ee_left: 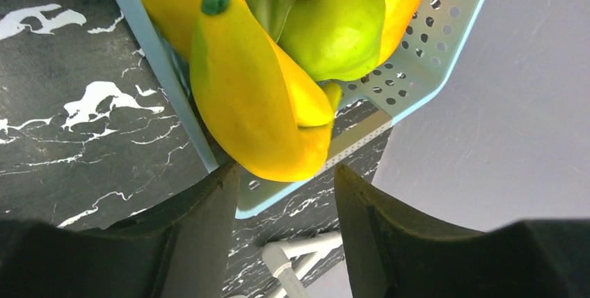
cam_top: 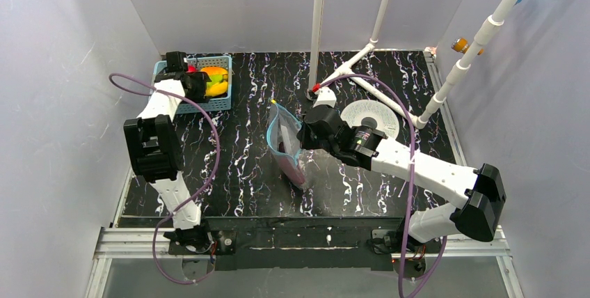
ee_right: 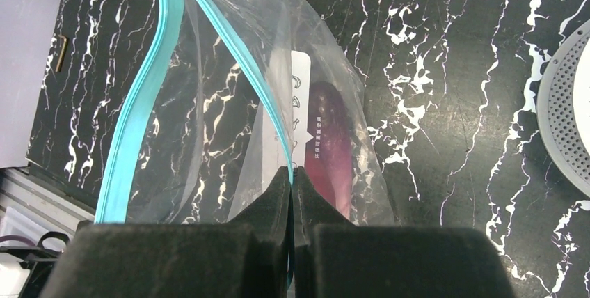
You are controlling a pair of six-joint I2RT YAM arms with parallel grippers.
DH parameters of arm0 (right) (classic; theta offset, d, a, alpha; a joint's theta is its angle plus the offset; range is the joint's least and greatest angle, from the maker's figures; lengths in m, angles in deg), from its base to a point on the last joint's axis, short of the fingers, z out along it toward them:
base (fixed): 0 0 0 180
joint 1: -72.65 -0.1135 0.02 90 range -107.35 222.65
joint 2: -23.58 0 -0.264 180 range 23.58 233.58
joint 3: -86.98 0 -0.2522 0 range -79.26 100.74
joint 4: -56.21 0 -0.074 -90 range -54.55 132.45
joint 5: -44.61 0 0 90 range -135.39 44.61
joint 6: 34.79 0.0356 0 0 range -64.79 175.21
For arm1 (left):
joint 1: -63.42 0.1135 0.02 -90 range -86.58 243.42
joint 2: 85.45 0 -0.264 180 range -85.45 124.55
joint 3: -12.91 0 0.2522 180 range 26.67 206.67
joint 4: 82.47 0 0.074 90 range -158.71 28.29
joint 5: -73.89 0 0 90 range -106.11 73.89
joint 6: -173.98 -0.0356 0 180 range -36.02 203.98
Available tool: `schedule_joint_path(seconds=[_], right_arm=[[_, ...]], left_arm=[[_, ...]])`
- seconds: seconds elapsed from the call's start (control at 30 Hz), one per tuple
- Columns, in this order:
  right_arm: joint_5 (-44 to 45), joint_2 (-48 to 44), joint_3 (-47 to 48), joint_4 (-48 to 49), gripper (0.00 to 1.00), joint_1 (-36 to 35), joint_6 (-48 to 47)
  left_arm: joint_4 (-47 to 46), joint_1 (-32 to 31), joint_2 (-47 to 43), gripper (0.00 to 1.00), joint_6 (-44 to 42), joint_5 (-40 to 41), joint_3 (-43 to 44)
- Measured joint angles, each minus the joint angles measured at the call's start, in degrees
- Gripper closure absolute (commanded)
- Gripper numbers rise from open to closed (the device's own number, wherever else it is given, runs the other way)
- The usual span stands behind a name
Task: Place the food in the zip-top bag and seal the zipper
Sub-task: Pick up the fake fruit from the bin.
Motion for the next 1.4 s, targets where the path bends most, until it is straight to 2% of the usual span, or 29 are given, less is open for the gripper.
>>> schedule_joint_path(seconds=[0.4, 0.5, 0.6, 0.77, 0.87, 1.0, 1.13, 1.33, 1.4], right_arm=[[-1.27, 0.02, -0.33, 0.5, 0.99, 1.09, 0.0], [-1.46, 0.02, -0.33, 0.52, 0.99, 1.25, 0.0], [-1.51, 0.02, -0.33, 0.52, 0.99, 1.38, 0.0], [-1.97, 0.02, -0.33, 0.52, 0.99, 1.6, 0.0], [-2.14, 0.02, -0.33, 0.52, 0.99, 1.62, 0.0], [-2.25, 0.02, -0.31, 0.5, 0.99, 1.64, 0.0], [-2.43, 0.02, -0.24, 0.48, 0.99, 1.64, 0.04], [-3.37, 0.04, -0.17, 0.39, 0.99, 1.64, 0.33], [-3.54, 0.04, -0.17, 0.37, 0.99, 1.64, 0.42]], left_arm=[[0.5, -0.02, 4.48, 0.57, 0.04, 2.45, 2.86], [0.17, -0.02, 4.66, 0.71, -0.07, 3.19, 2.93], [-0.15, -0.02, 4.66, 0.79, -0.52, 3.48, 2.99], [-0.24, -0.02, 4.63, 0.85, -2.4, 3.87, 3.45], [0.28, -0.02, 4.37, 0.93, -4.72, 4.33, 4.39], [0.79, -0.02, 1.97, 0.96, -10.38, 4.15, 5.9], [-1.22, -0.02, -6.67, 0.96, -18.69, 0.37, 3.93], [-10.27, -0.68, -29.62, 0.96, -28.24, -15.04, -10.78], [-11.93, -3.45, -37.05, 0.96, -31.67, -19.74, -15.76]])
